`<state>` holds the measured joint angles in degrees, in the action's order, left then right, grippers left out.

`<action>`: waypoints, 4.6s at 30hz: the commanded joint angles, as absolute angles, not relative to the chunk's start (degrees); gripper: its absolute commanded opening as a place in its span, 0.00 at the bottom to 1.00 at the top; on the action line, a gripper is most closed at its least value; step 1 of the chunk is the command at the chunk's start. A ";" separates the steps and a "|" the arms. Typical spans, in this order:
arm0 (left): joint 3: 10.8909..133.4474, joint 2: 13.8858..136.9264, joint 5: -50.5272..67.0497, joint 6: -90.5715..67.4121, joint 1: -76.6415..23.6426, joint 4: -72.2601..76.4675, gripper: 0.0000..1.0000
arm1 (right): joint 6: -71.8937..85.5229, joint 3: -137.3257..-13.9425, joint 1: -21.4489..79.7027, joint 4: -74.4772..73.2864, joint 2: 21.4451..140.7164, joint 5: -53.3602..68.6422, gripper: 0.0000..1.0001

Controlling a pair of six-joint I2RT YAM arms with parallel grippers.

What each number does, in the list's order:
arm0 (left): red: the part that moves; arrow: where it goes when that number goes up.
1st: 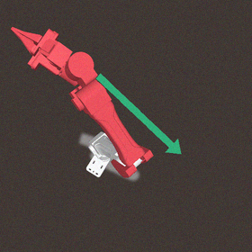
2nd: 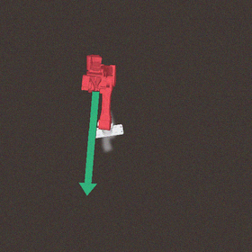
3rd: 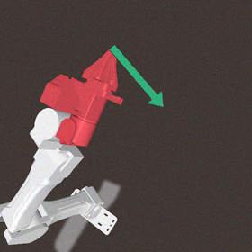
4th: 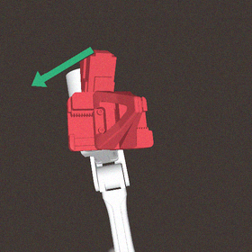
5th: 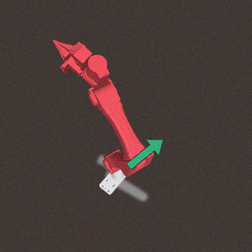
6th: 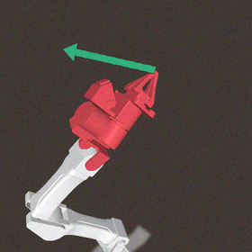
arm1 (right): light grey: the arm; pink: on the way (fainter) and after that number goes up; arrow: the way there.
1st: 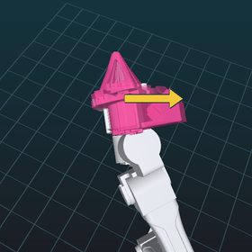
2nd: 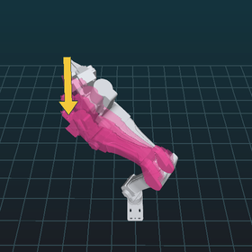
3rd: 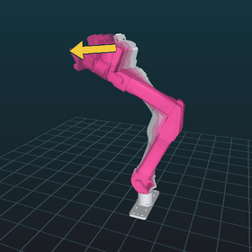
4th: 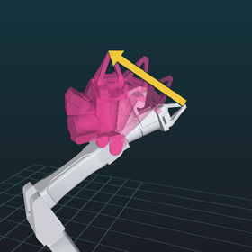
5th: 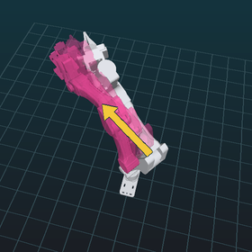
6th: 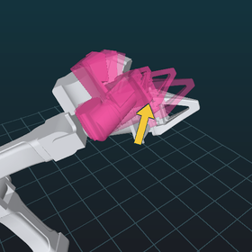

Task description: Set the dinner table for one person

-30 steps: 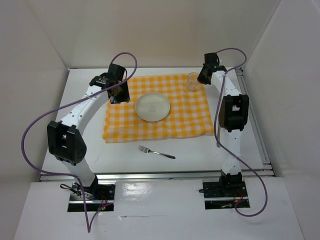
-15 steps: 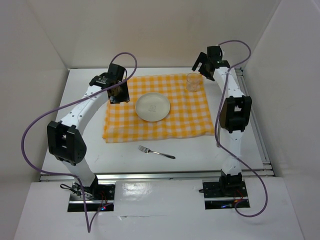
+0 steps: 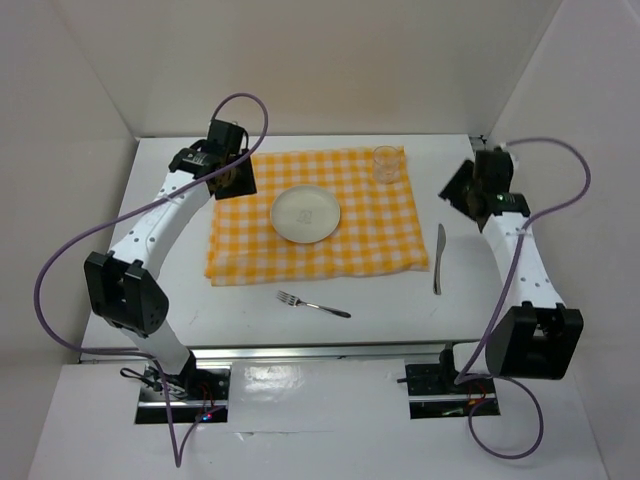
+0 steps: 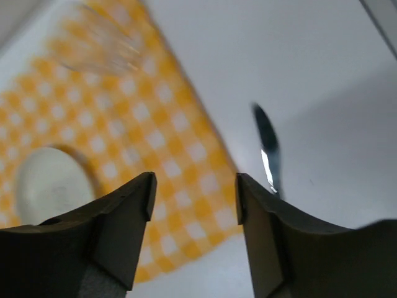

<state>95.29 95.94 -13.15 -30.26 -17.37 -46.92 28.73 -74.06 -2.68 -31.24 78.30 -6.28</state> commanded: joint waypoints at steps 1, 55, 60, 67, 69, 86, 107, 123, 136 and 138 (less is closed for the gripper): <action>96.94 93.69 -11.52 -30.23 -17.58 -45.09 0.59 | 29.97 -60.06 -6.50 -35.85 77.18 -3.00 0.63; 97.91 97.91 -9.23 -28.65 -18.72 -44.56 0.58 | 30.76 -59.05 -8.09 -28.56 93.87 -8.34 0.10; 98.44 98.44 -9.23 -28.65 -18.72 -44.56 0.58 | 30.76 -63.71 -6.94 -31.20 91.41 -10.80 0.10; 99.49 98.96 -9.75 -28.65 -19.25 -45.09 0.58 | 25.51 -72.76 -0.54 -34.37 92.10 -12.04 0.10; 99.49 98.96 -10.36 -28.65 -19.25 -45.09 0.58 | 23.91 -76.63 2.54 -36.19 94.11 -10.38 0.10; 91.51 92.12 -12.30 -34.10 -22.05 -45.70 0.58 | 17.58 -89.11 17.67 -40.34 113.10 -7.02 0.10; 78.40 89.12 -8.88 -57.20 -30.94 -49.13 0.56 | 18.11 -91.05 17.67 -39.73 115.67 -10.72 0.82; 90.05 84.99 -15.73 -54.69 -26.11 -55.71 0.56 | 5.73 -68.49 44.51 -31.20 90.62 3.79 0.77; 103.28 85.52 -8.36 -42.81 -6.86 -56.96 0.62 | 0.35 -64.07 59.85 -24.96 98.43 -1.66 0.68; 102.49 84.38 -7.04 -42.80 -5.02 -56.17 0.62 | -0.18 -64.07 60.38 -23.56 100.45 -2.28 0.66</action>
